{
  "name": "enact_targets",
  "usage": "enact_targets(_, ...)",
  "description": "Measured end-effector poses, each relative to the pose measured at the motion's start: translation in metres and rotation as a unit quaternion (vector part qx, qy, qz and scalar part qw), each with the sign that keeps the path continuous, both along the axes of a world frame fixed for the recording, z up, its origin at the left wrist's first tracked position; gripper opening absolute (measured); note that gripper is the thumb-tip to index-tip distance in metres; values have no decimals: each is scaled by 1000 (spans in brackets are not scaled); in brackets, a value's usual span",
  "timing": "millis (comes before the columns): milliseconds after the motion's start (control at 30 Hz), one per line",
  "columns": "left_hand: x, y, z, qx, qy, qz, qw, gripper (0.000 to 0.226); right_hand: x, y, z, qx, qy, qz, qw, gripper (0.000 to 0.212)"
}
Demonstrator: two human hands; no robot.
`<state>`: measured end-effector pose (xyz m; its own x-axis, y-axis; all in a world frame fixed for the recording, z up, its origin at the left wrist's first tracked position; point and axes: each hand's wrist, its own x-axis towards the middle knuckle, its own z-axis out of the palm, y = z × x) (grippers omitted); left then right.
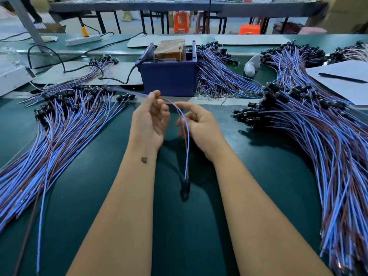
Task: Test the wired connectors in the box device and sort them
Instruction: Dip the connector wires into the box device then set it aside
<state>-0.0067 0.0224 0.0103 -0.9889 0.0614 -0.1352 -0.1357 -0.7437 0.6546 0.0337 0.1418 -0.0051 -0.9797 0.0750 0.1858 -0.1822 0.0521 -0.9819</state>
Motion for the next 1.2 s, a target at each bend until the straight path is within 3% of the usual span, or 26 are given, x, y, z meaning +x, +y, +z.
enact_targets(100, -4, -14, -3, 60, -20, 44, 997, 16, 2, -6, -1, 26, 26, 41, 998, 62)
enact_targets(233, -10, -15, -10, -122, 0, 87, 989, 15, 4, -4, 4, -80, 39, 16, 996, 25)
enact_targets(333, -6, -6, -15, -244, 58, 82, 965, 17, 6, 4, 2, -87, 63, -32, 994, 18)
enact_targets(433, 7, 6, -17, -382, 148, 33, 912, 17, 4, 13, 1, -103, 55, -133, 984, 23)
enact_targets(600, 38, 33, -21, -554, 277, -64, 783, 14, 9, 27, -2, -90, 31, -229, 969, 30)
enact_targets(667, 54, 48, -20, -553, 311, -81, 769, 19, 14, 35, -1, -42, 28, -241, 969, 32)
enact_targets(767, 77, 75, -17, -512, 352, -58, 781, 36, 25, 54, 15, 8, 12, -250, 968, 34)
enact_targets(900, 106, 109, -16, -454, 415, -48, 787, 13, 49, 99, 45, 159, -21, -261, 952, 32)
enact_targets(967, 123, 127, -13, -438, 472, -44, 764, 6, 65, 126, 57, 254, -42, -264, 930, 27)
enact_targets(1200, 165, 173, -10, -460, 556, -162, 673, 45, 114, 209, 72, 402, -108, -243, 876, 17)
